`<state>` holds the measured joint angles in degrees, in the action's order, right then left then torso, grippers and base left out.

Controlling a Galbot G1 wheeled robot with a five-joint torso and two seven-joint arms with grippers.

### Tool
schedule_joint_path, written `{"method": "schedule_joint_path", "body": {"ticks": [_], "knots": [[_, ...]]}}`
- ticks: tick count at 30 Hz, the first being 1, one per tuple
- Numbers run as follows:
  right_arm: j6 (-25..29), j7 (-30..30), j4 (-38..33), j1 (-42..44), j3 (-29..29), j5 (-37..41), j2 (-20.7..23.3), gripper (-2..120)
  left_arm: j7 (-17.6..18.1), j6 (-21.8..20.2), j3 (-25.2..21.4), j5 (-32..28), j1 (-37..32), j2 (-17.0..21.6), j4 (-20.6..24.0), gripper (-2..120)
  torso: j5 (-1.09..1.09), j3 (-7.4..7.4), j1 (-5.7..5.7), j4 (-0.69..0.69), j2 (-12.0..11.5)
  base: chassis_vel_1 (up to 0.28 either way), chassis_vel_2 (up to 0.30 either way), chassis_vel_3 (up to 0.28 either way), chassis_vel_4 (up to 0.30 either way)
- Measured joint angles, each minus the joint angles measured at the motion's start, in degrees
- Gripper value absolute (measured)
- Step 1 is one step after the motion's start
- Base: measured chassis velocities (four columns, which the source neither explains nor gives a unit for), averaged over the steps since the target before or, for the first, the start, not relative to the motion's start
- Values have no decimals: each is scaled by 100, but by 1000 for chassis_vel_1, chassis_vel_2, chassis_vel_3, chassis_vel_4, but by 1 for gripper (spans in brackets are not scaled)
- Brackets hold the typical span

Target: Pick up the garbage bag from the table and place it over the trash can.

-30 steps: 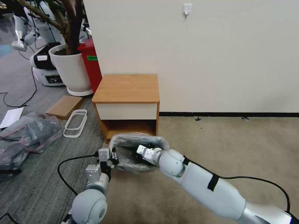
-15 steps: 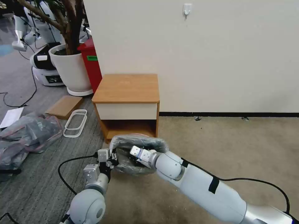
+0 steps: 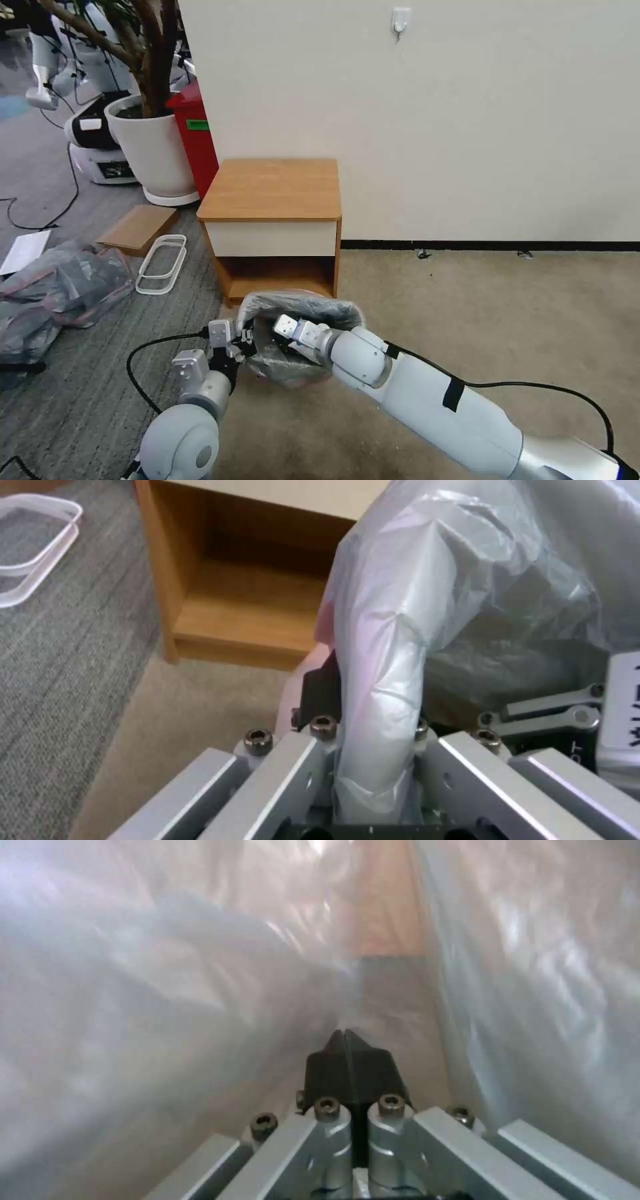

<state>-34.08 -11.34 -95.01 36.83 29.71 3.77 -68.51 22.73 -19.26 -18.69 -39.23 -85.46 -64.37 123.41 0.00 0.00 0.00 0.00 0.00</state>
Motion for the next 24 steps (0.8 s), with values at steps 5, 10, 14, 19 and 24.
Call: {"method": "schedule_joint_path", "body": {"ticks": [5, 10, 14, 19, 24], "knots": [[-9, 0, 3, -65, 56, 0, 23, 0, 45, -20, 2, -53, 9, 4, -19, 2, 0, 0, 0, 0, 0, 0, 0, 0, 0], [-68, -2, -19, -93, 99, -14, 80, 0, 65, -24, -22, -55, 21, 26, -63, 2, 0, 0, 0, 0, 0, 0, 0, 0, 0], [-132, -2, -78, -104, 120, -18, 109, 0, 86, -27, -27, -63, 76, 40, -146, 2, 1, 0, 0, 0, 0, 0, 0, 0, 0], [-169, -6, -133, -140, 128, -17, 143, 0, 160, -27, -22, -89, 137, 41, -241, 2, 0, 0, 0, 0, 0, 0, 0, 0, 0], [-172, -8, -127, -177, 130, -35, 189, 0, 168, -27, -30, -89, 93, 46, -225, 2, 0, 0, 0, 0, 0, 0, 0, 0, 0]]}}
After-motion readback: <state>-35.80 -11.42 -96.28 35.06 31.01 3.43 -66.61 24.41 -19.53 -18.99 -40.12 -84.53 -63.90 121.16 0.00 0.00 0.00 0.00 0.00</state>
